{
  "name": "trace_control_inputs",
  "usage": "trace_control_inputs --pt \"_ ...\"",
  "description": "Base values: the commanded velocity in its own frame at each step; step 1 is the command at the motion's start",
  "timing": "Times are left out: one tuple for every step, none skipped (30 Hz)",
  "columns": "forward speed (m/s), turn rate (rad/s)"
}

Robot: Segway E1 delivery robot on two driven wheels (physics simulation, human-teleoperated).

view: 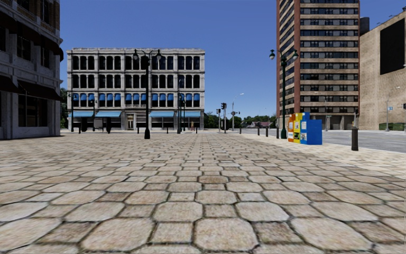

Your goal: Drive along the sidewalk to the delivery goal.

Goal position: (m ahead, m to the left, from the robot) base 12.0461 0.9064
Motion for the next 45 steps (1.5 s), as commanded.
trace_control_inputs --pt "2.0 0.0" --pt "2.0 0.0" --pt "2.0 0.0" --pt "2.0 0.0" --pt "2.0 0.0" --pt "2.0 0.0" --pt "2.0 0.0" --pt "2.0 0.0" --pt "2.0 0.0" --pt "2.0 0.0" --pt "2.0 0.0" --pt "2.0 0.0" --pt "2.0 0.0" --pt "2.0 0.0" --pt "2.0 0.0" --pt "2.0 0.0" --pt "2.0 0.0" --pt "2.0 0.0" --pt "2.0 0.0" --pt "2.0 0.0" --pt "2.0 0.0" --pt "2.0 0.0" --pt "2.0 0.0" --pt "2.0 0.0" --pt "2.0 0.0" --pt "2.0 0.0" --pt "2.0 0.0" --pt "2.0 0.0" --pt "2.0 0.0" --pt "2.0 0.0" --pt "2.0 0.0" --pt "2.0 0.0" --pt "2.0 0.0" --pt "2.0 0.0" --pt "2.0 0.0" --pt "2.0 0.0" --pt "2.0 0.0" --pt "2.0 0.0" --pt "2.0 0.0" --pt "2.0 0.0" --pt "2.0 0.0" --pt "2.0 0.0" --pt "2.0 0.0" --pt "2.0 0.0" --pt "2.0 0.0"
